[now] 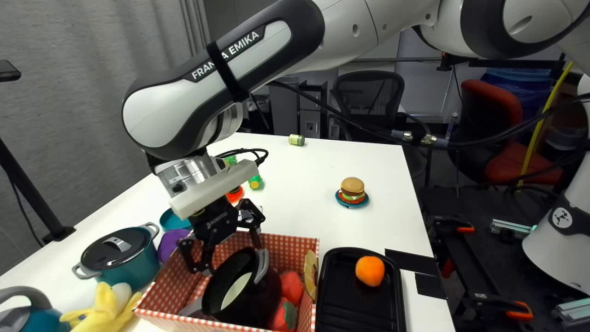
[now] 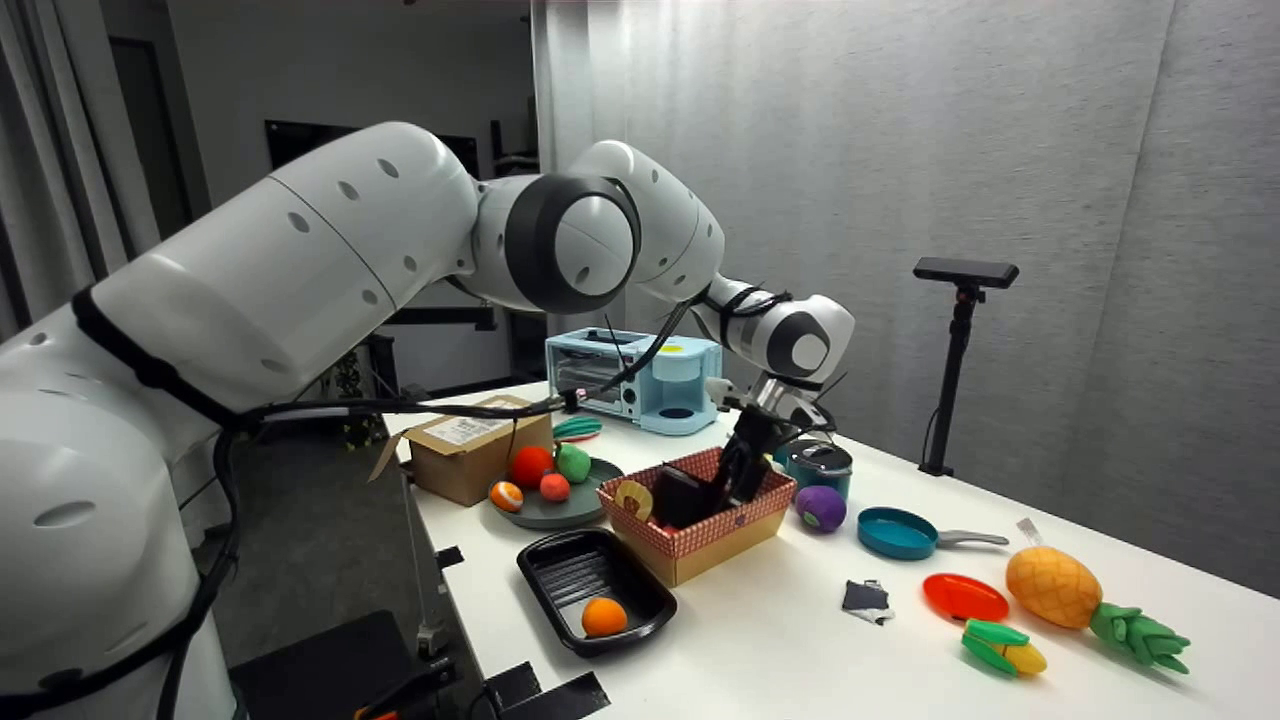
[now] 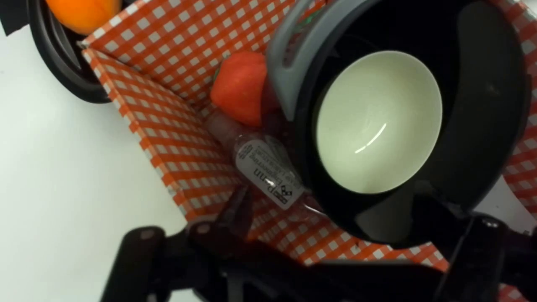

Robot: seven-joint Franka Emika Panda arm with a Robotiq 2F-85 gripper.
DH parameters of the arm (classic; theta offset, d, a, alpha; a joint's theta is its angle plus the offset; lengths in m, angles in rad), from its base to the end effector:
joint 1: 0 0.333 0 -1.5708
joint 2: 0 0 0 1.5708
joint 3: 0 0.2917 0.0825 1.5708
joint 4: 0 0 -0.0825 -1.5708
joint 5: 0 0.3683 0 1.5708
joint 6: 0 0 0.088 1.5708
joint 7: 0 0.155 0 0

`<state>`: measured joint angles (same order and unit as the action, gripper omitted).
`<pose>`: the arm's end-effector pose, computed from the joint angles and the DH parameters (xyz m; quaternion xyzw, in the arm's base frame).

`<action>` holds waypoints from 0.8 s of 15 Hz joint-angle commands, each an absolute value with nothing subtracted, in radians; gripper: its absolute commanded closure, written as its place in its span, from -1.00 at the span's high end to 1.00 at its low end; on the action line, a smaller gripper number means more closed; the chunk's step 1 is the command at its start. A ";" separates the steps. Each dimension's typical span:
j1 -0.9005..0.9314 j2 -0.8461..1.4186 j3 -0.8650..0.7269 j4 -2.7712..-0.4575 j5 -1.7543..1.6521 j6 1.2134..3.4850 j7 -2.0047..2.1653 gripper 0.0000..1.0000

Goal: Remove the pot from the box and pick up the orange plush toy

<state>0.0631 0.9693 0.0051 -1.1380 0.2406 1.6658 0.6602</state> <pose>0.6576 0.0791 0.1387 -0.9152 0.3187 0.2445 0.0313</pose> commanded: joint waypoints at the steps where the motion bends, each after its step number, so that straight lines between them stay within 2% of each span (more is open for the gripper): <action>1: 0.059 0.976 0.007 -1.175 0.258 1.659 0.640 1.00; 3: 0.059 0.972 0.004 -1.199 0.258 1.662 0.642 0.92; 4: 0.058 0.969 0.002 -1.205 0.257 1.663 0.645 0.47; 6: 0.058 0.962 -0.002 -1.209 0.256 1.662 0.648 0.39; 12: 0.067 0.929 -0.024 -1.209 0.236 1.635 0.660 -0.50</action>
